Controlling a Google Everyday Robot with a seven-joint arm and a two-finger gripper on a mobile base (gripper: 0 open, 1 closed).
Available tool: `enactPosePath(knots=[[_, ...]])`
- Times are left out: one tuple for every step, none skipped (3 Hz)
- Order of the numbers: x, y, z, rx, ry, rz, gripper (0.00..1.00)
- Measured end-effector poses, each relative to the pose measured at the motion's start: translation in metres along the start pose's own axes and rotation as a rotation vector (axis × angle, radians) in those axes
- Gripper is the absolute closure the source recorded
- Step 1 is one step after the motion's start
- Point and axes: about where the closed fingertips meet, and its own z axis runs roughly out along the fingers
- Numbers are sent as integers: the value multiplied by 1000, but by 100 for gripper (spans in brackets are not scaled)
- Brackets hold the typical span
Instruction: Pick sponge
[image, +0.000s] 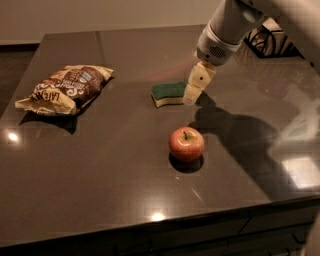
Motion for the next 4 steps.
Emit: enactPosePath(knots=[[-11,-16,37,-36,-15,17,0],[-17,-23,65,-63,-13,19,0],[-23,-24,83,-88,-17,11,10],[-29,-21,88,-101,-28,-5,27]])
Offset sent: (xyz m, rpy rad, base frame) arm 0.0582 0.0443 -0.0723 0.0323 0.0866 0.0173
